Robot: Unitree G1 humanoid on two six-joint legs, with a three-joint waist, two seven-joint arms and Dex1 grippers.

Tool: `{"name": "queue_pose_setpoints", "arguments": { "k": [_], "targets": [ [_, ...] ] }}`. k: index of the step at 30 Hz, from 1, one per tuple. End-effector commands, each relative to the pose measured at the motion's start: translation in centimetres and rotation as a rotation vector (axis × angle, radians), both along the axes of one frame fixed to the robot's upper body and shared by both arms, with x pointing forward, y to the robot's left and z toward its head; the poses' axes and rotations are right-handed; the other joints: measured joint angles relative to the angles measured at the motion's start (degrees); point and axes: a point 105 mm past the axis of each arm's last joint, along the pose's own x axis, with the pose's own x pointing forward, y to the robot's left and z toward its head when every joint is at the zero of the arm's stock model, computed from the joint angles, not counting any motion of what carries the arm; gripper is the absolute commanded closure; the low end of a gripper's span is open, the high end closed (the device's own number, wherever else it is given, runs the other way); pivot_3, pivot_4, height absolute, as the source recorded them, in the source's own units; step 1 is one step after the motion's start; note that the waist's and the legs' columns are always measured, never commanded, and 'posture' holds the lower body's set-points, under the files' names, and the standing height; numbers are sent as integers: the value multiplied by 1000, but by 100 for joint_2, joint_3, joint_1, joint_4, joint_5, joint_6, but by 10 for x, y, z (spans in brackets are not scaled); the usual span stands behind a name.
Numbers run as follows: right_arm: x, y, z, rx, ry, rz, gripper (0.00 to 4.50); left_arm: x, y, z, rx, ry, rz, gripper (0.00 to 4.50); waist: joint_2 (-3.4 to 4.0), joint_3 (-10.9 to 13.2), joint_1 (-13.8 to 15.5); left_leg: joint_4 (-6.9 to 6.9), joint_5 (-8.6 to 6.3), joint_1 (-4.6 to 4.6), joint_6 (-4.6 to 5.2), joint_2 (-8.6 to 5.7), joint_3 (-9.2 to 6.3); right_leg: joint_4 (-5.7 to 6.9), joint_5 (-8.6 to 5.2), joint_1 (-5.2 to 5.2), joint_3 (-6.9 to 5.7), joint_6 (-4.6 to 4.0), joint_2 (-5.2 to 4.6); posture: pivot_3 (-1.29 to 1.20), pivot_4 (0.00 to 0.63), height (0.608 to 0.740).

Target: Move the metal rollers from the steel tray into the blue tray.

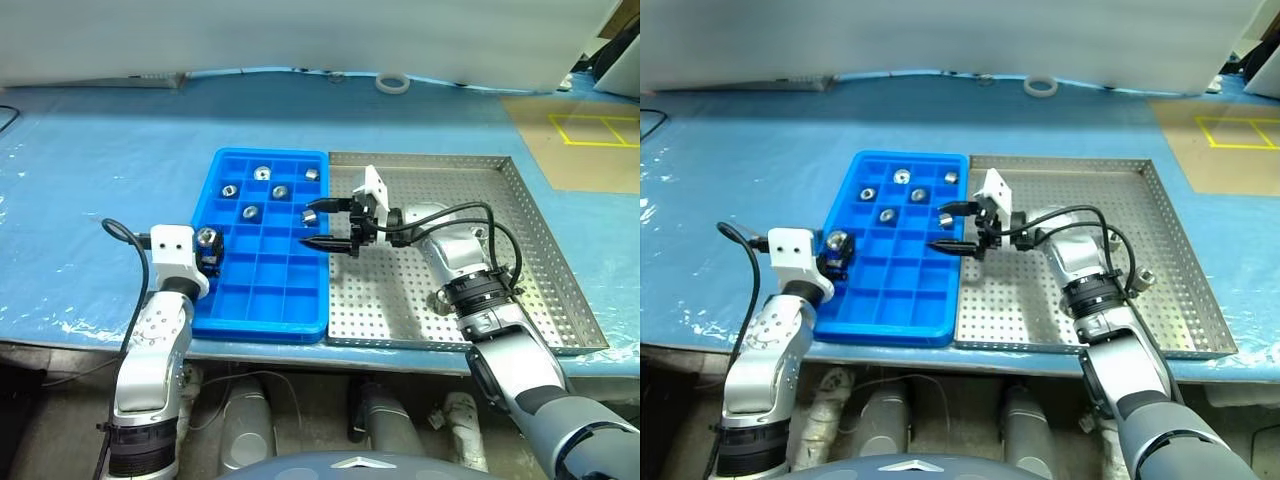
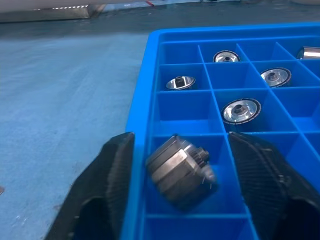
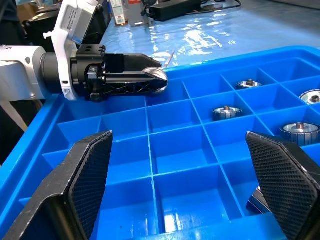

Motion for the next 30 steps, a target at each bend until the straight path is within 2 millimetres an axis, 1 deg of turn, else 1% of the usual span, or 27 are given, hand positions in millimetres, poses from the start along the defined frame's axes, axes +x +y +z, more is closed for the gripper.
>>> {"name": "queue_pose_setpoints", "arguments": {
  "k": [1,2,4,6,7,11,12,16,18,19,22,25,26,28,30],
  "targets": [
    [0,-5,14,29,-53,-16,0,5,-3,6,-14,-18,-26,146,0,0,-5,0,1,0,-2,0,0,1,0,-1,0,-1,0,175,150,740],
    [0,-6,14,30,-55,-23,0,8,-4,9,-20,-28,-36,64,0,0,-9,0,2,0,-4,0,0,3,1,-3,0,-1,0,169,150,740],
    [1,-10,15,31,-59,-41,0,13,-9,18,-39,-58,-81,64,0,0,-14,0,4,0,-6,0,0,11,2,-7,1,-4,0,150,150,740],
    [1,-17,18,42,-65,-74,0,20,-23,36,-62,-118,-199,64,0,0,-5,0,7,-3,-10,0,-2,16,2,-10,2,-4,0,102,150,740],
    [1,-19,19,46,-66,-85,0,22,-28,42,-65,-135,-239,64,0,0,-4,0,8,-3,-12,0,-2,17,2,-11,3,-4,0,102,150,740],
    [1,-44,26,65,-70,-182,0,30,-58,66,-86,-192,-510,64,0,0,-35,1,10,1,-15,-4,-2,25,2,-11,7,-3,-1,-25,150,740],
    [1,-47,26,63,-71,-195,0,31,-61,68,-91,-195,-538,64,0,0,-59,1,11,3,-16,-4,-1,26,3,-11,9,-4,0,-40,150,740],
    [-6,-80,20,28,-80,-330,0,40,-89,83,-97,-224,-764,64,1,-1,-126,1,11,10,-16,-2,6,29,3,-13,16,-6,6,-159,150,740],
    [-11,-93,18,18,-82,-391,0,46,-102,82,-93,-204,-847,64,2,-2,-192,1,12,10,-16,-3,7,30,3,-13,18,-6,6,-210,150,740],
    [-13,-102,18,10,-86,-428,0,49,-110,78,-77,-182,-890,64,2,-2,-241,1,12,9,-16,-6,9,30,3,-13,18,-6,5,-239,150,740],
    [-18,-117,17,-6,-93,-499,0,56,-126,70,-44,-142,-968,64,3,-2,-399,2,11,16,-14,-12,20,30,3,-13,18,-4,5,-296,150,740],
    [-26,-141,18,-23,-101,-598,0,63,-153,63,-18,-98,-1075,64,3,-3,-481,4,11,19,-14,-12,22,29,-15,-12,19,25,6,-371,150,740],
    [-28,-145,18,-26,-102,-615,0,65,-158,62,-12,-93,-1095,64,3,-3,-516,4,11,16,-14,-12,22,27,-18,-12,19,31,6,-399,150,740],
    [-34,-154,18,-36,-109,-659,0,76,-170,54,19,-63,-1092,64,3,-3,-595,6,11,17,-12,-18,23,26,-17,-11,20,31,6,-426,150,740],
    [-38,-158,18,-41,-112,-685,0,84,-178,49,47,-44,-1079,64,3,-3,-692,8,10,15,-9,-20,23,23,-18,-9,21,32,8,-448,150,740]
  ]
}}
